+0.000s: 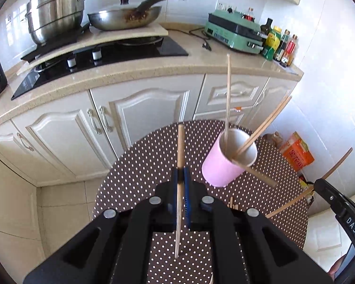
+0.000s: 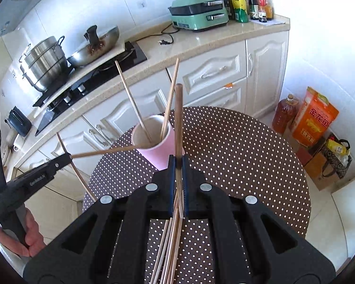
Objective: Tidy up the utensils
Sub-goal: 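Lower the chopsticks into the pink cup and open both tools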
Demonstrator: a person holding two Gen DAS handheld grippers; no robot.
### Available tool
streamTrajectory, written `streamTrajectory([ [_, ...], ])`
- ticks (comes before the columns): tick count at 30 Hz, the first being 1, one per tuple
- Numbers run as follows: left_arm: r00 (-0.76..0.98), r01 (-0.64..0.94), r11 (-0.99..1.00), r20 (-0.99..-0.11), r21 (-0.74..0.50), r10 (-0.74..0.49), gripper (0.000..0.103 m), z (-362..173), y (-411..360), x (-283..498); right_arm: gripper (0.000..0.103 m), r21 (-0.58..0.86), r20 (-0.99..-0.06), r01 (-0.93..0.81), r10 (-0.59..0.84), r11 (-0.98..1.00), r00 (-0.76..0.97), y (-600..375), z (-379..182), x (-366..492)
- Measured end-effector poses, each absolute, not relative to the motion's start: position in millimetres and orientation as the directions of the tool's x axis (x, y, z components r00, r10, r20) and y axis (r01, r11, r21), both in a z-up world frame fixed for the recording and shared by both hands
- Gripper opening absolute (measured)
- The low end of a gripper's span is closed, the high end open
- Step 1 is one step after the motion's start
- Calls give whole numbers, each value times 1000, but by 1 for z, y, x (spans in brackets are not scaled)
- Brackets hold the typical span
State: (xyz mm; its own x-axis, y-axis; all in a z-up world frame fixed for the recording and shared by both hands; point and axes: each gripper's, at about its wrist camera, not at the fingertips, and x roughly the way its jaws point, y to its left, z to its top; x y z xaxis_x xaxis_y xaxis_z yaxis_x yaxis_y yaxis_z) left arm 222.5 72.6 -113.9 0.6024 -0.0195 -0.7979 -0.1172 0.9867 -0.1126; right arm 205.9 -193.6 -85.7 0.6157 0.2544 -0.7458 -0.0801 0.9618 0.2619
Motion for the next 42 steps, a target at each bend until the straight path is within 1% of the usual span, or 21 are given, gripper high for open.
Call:
streamTrajectory([
  [9, 679, -122, 983, -734, -134, -16, 6, -68, 79, 237, 6, 268, -694, -98, 262, 959, 671, -197, -54, 213],
  [15, 715, -164, 966, -698, -200, -24, 6, -35, 93, 250, 6, 272, -646, -107, 264, 956, 717, -198, -24, 224],
  [21, 766, -149, 960, -642, -238, -40, 6, 0, 95, 264, 6, 266, -605, -128, 268, 956, 750, -193, 3, 237],
  [26, 784, -120, 955, -616, -272, -77, 6, 16, 89, 276, 6, 266, -588, -138, 274, 954, 761, -188, 14, 250],
  [34, 774, -73, 955, -620, -287, -127, 6, 14, 68, 292, 6, 271, -610, -134, 278, 953, 742, -182, 4, 271],
  [42, 712, -71, 962, -689, -264, -137, 6, -19, 54, 313, 6, 294, -658, -116, 289, 949, 695, -180, -26, 291],
])
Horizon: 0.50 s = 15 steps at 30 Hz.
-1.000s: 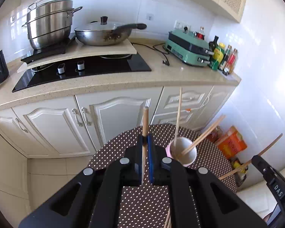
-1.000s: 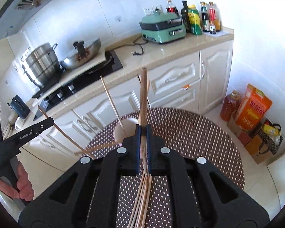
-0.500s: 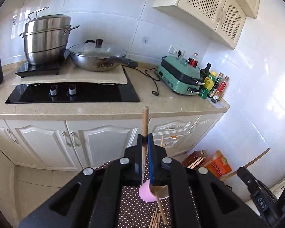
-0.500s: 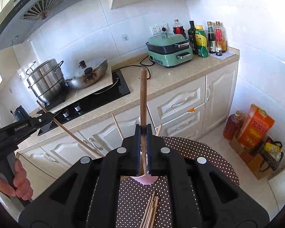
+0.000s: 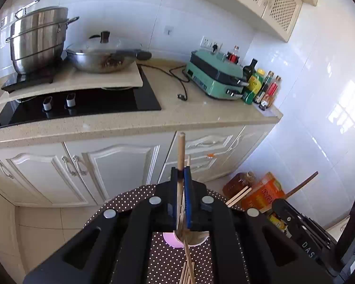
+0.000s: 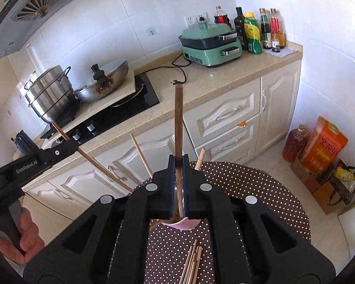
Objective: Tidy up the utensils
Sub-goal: 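Lower the chopsticks into the pink cup and open both tools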
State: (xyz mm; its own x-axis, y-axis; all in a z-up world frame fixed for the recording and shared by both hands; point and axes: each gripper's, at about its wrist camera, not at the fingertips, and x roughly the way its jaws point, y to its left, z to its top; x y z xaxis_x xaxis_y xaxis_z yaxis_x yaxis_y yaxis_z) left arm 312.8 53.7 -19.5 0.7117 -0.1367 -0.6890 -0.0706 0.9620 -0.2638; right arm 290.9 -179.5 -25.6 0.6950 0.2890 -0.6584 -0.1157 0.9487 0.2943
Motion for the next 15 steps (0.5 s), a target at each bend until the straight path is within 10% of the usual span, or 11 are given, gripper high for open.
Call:
streamTrajectory([
  [15, 602, -11, 978, -782, -209, -161, 6, -76, 36, 339, 9, 336, -775, -76, 322, 939, 543, -175, -85, 312],
])
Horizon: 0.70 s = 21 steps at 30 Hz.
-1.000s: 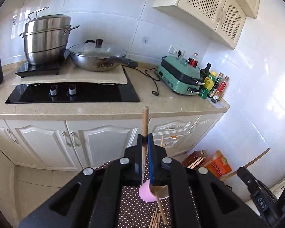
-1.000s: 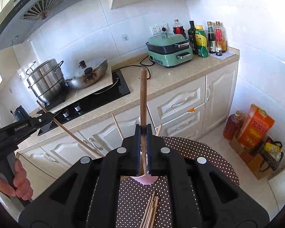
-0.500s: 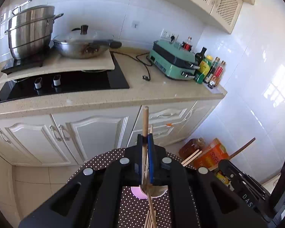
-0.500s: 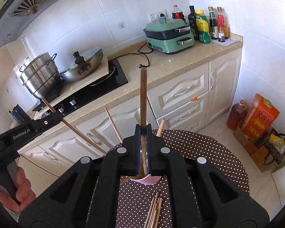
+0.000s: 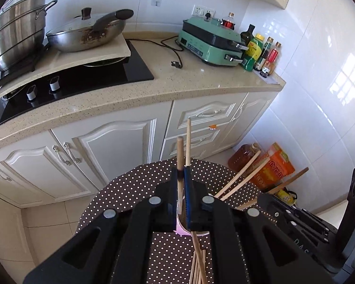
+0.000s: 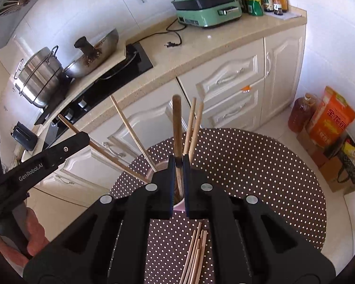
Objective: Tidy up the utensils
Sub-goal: 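Lower the chopsticks into the pink cup and open both tools, then move both open tools back down to the chopstick pile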
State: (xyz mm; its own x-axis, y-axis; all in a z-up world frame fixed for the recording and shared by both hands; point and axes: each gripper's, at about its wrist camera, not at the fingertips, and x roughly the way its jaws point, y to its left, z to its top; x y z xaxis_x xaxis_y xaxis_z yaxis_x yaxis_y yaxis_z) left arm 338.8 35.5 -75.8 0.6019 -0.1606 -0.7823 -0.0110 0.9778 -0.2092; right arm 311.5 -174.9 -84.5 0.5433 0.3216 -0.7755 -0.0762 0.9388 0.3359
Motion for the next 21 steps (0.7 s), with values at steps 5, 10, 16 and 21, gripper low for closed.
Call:
streamTrajectory([
  [5, 593, -9, 975, -786, -221, -173, 31, -80, 38, 340, 80, 330, -791, -19, 287, 944, 540, -185, -88, 310],
  [10, 601, 4, 981, -783, -196, -159, 34, -79, 38, 334, 80, 332, -792, 17, 269, 943, 549, -197, -87, 307],
  [16, 616, 30, 988, -776, -151, -137, 40, -76, 33, 323, 80, 319, -798, 34, 249, 947, 549, -206, -85, 301],
  [21, 623, 33, 990, -772, -139, -129, 41, -71, 32, 315, 80, 310, -804, 39, 240, 950, 544, -206, -81, 294],
])
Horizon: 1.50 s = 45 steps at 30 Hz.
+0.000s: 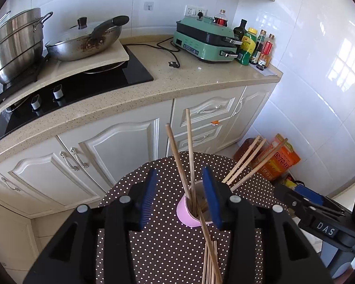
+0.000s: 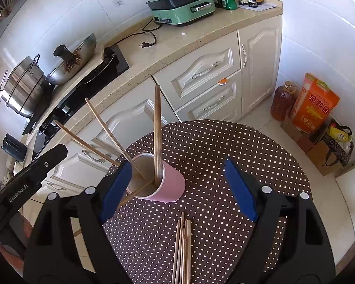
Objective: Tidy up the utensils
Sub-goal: 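Move both open tools back down to the chopstick pile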
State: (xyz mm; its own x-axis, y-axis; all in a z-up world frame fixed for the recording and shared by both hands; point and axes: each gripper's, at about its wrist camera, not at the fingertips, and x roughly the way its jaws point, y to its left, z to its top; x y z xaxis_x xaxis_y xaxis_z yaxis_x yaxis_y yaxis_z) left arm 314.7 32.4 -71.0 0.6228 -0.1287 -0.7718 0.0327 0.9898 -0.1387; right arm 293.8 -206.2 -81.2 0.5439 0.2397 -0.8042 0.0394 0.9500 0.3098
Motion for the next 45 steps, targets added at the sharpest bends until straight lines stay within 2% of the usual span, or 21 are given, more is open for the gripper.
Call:
streamTrajectory([
  [6, 634, 39, 989, -761, -145, -137, 44, -63, 33, 301, 80, 294, -808, 41, 225, 955, 545, -207, -73, 282],
  [14, 664, 51, 988, -735, -144, -142, 54, -47, 34, 273, 80, 256, -800, 26, 197, 966, 567, -204, -54, 261],
  [29, 684, 53, 994, -722, -91, -103, 59, -37, 33, 208, 87, 217, -770, -27, 188, 976, 610, -196, -31, 211],
  [36, 650, 66, 995, -754, -74, -99, 59, -60, 32, 181, 89, 155, -769, -21, 134, 988, 625, -196, -48, 185],
  [45, 543, 53, 994, -833, -91, -105, 59, -118, 32, 152, 90, 128, -855, 39, 91, 991, 511, -203, -111, 170],
])
